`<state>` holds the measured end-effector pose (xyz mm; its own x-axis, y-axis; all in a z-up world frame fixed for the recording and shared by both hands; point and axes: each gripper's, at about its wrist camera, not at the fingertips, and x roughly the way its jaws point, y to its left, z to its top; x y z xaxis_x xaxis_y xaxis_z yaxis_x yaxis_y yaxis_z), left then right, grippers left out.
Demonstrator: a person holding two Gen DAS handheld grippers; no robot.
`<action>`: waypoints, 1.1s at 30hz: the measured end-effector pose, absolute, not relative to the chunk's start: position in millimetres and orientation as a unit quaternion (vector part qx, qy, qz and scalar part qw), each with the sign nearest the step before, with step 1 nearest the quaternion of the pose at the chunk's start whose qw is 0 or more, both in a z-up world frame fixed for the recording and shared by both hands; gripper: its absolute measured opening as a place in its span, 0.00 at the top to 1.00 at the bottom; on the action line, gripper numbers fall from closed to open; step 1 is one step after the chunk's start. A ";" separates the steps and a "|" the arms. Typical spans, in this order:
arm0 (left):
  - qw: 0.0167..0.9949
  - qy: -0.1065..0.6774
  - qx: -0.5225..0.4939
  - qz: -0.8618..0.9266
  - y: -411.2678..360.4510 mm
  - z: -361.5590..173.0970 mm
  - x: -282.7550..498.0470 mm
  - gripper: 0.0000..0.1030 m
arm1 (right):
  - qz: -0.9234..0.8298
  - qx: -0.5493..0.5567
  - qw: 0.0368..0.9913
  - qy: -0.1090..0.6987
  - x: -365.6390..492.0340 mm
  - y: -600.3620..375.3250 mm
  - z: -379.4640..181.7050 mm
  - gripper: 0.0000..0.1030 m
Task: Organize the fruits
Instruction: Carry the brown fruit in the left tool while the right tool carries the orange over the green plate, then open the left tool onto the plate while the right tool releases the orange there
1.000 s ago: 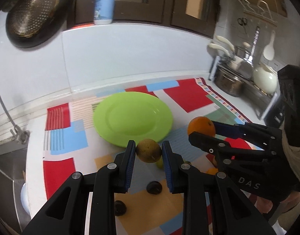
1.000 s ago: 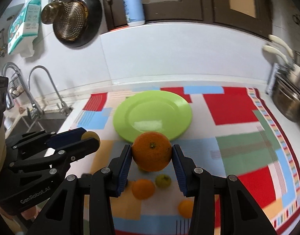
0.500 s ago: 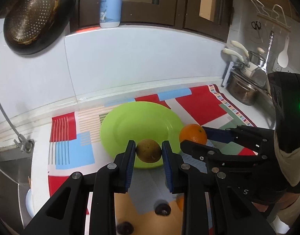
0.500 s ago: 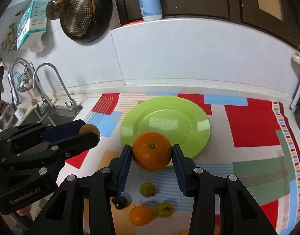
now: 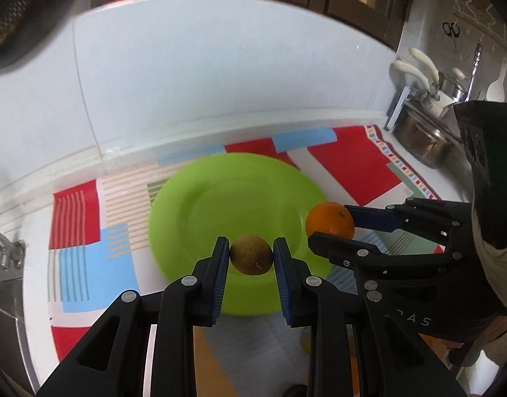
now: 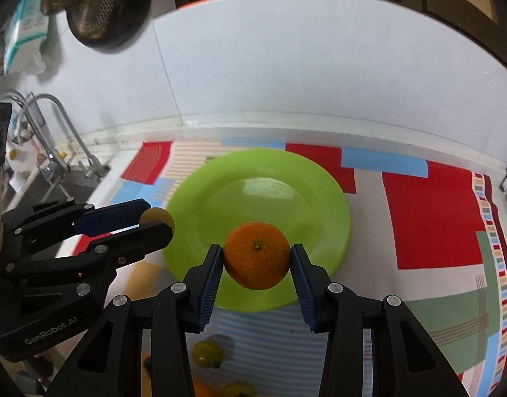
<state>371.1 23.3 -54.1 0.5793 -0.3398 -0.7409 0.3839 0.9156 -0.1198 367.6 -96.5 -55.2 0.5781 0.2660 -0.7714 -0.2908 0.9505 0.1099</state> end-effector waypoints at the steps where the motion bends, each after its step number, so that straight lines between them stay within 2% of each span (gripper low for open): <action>1: 0.886 0.415 0.027 -0.205 23.2 -58.1 374.5 0.73 | 0.156 -0.016 0.886 0.437 371.7 -96.5 -59.1 0.58; 14: 0.864 0.456 0.034 -0.212 22.7 -93.3 402.7 0.73 | 0.154 -0.019 0.865 0.478 397.6 -93.5 -89.7 0.58; 16: 0.864 0.456 0.035 -0.212 22.4 -93.4 402.6 0.69 | 0.155 -0.017 0.863 0.480 397.7 -93.5 -91.1 0.58; 19: 0.866 0.453 0.032 -0.208 24.3 -89.2 400.4 0.62 | 0.151 -0.016 0.863 0.482 396.8 -93.8 -91.8 0.58; 24: 0.876 0.440 0.033 -0.197 30.6 -76.5 387.0 0.62 | 0.147 -0.015 0.872 0.467 387.0 -96.8 -81.1 0.58; 33: 0.904 0.387 0.036 -0.179 45.6 -37.8 342.6 0.55 | 0.150 -0.001 0.896 0.418 345.6 -94.0 -42.4 0.58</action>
<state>342.6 45.6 -37.8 0.6360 -0.2958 -0.7128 0.3514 0.9333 -0.0738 345.6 -94.0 -42.4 0.6060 0.2674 -0.7491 -0.2690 0.9552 0.1234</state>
